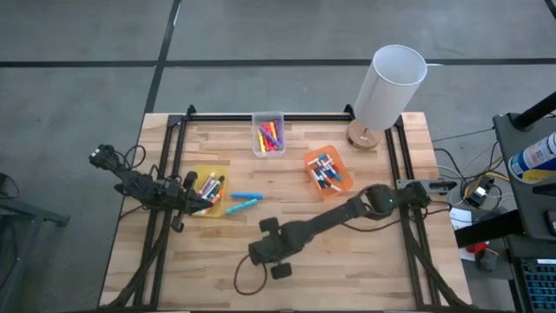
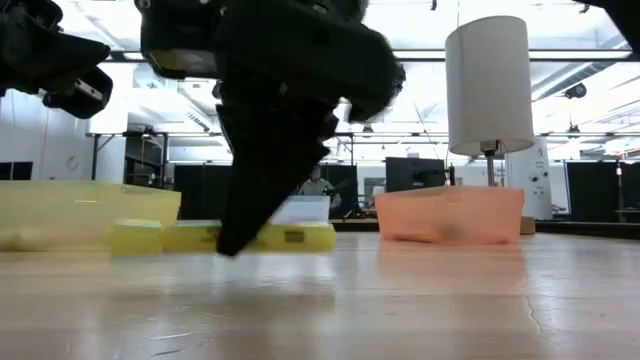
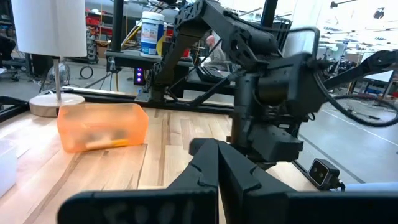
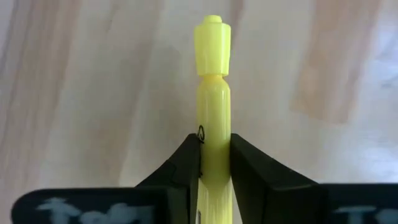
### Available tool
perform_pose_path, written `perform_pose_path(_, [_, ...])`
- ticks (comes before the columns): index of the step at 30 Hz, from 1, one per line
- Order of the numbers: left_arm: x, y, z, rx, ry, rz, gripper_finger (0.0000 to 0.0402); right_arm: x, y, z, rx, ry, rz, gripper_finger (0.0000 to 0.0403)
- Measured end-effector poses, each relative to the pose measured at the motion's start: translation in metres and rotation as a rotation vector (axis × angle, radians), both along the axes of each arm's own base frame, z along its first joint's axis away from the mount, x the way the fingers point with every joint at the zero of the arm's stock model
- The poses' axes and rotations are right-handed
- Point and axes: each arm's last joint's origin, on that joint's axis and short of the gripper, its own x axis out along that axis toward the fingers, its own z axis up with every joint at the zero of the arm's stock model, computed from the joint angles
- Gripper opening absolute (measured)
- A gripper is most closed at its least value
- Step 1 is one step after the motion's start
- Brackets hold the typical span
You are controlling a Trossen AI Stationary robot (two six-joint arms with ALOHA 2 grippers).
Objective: Pick & Place Markers
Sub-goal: Put the light yellow highlighter into the transparent bin
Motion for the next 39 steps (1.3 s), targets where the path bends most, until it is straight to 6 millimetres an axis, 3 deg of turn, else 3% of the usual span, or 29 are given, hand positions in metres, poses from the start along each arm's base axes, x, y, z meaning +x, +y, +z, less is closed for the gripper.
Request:
perform_pose_path(5, [0.000, 0.000, 0.000, 0.000, 0.000, 0.000, 0.0000, 0.008, -0.027, 0.015, -0.087, 0.009, -0.025, 0.0066])
perform_pose_path(13, [0.000, 0.000, 0.000, 0.000, 0.000, 0.000, 0.0000, 0.022, -0.092, 0.037, -0.200, 0.021, -0.103, 0.0065])
perform_pose_path(29, [0.000, 0.000, 0.000, 0.000, 0.000, 0.000, 0.0000, 0.021, -0.256, 0.042, -0.283, 0.072, -0.351, 0.0065])
perform_pose_path(39, [0.000, 0.000, 0.000, 0.000, 0.000, 0.000, 0.0000, 0.019, -0.336, 0.079, -0.306, -0.138, -0.593, 0.0065])
